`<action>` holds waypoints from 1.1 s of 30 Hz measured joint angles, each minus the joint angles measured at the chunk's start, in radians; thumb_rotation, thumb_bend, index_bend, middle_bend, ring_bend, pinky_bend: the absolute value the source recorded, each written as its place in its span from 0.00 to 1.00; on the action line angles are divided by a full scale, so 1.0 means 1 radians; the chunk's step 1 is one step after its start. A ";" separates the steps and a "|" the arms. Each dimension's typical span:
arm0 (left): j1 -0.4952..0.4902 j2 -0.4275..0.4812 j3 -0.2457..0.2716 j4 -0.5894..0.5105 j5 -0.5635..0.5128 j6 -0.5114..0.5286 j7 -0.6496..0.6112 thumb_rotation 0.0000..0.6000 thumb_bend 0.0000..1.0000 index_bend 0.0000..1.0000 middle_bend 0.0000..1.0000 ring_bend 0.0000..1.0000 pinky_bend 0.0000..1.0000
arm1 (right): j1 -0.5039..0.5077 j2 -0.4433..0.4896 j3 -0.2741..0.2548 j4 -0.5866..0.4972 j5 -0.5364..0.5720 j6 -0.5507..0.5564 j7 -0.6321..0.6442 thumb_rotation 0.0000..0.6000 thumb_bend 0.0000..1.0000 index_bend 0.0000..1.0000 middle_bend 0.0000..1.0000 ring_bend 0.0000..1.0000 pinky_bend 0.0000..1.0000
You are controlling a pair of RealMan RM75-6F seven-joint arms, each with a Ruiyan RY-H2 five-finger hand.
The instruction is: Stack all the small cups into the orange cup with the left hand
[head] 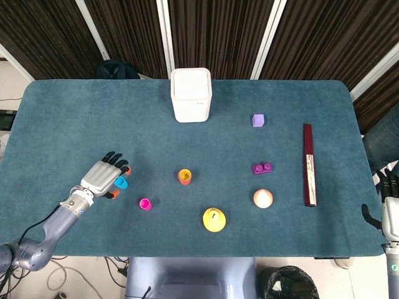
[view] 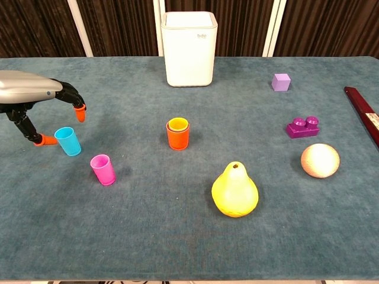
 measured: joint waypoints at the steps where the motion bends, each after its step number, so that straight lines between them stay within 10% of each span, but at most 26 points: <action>1: 0.001 -0.003 -0.001 0.003 0.001 0.000 0.001 1.00 0.25 0.32 0.16 0.00 0.00 | 0.000 0.000 0.000 0.000 0.000 0.000 0.000 1.00 0.43 0.06 0.00 0.06 0.00; 33: 0.024 -0.073 -0.025 0.098 -0.026 -0.017 0.035 1.00 0.28 0.41 0.18 0.00 0.00 | 0.001 -0.006 0.001 0.006 0.004 -0.003 -0.004 1.00 0.43 0.06 0.00 0.06 0.00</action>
